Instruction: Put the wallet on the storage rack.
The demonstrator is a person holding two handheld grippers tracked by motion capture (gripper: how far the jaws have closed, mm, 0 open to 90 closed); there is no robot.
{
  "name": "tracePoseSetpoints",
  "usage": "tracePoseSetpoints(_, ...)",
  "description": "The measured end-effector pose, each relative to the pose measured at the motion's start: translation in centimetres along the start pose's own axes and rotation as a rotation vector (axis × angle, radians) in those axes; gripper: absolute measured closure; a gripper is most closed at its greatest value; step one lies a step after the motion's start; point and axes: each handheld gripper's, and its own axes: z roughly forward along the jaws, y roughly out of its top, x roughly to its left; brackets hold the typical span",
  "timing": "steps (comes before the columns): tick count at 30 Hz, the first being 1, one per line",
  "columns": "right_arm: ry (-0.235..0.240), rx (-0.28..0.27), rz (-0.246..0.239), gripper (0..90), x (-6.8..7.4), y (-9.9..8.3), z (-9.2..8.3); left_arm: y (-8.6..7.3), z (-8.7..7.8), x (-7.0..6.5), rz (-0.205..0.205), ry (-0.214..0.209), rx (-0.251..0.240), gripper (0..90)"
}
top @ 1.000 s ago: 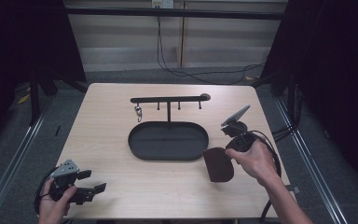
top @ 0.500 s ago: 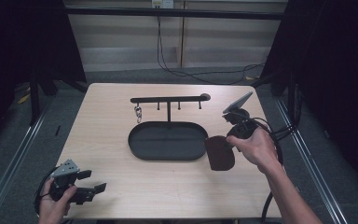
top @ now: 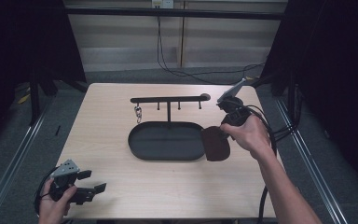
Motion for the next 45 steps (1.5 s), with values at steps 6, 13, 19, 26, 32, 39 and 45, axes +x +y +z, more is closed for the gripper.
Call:
tracePoseSetpoints(6,0.02,-0.027,0.012,82.4,0.0,1.2,0.3,0.0,0.0,0.0,0.0,-0.001,0.001,17.2)
tracePoseSetpoints(13,0.061,-0.082,0.044,82.6,-0.5,2.0,1.0,0.0,0.1,0.0,-0.001,-0.005,0.001,17.2)
tracePoseSetpoints(19,0.107,-0.11,0.077,82.8,-1.0,2.3,1.7,0.0,0.1,-0.1,0.003,-0.006,0.002,17.2)
tracePoseSetpoints(26,0.168,-0.113,0.113,82.8,-1.7,2.8,3.2,0.0,0.1,-0.1,0.005,-0.008,-0.004,17.0)
tracePoseSetpoints(32,0.216,-0.109,0.144,82.9,-2.1,3.2,4.3,0.0,0.0,-0.1,0.008,-0.014,-0.01,16.8)
tracePoseSetpoints(39,0.274,-0.12,0.166,82.9,-1.8,3.5,5.7,0.1,0.0,-0.2,0.012,-0.013,-0.008,16.9)
tracePoseSetpoints(45,0.295,-0.131,0.204,83.1,-2.2,3.6,7.3,0.0,0.0,-0.2,0.01,-0.011,-0.006,16.9)
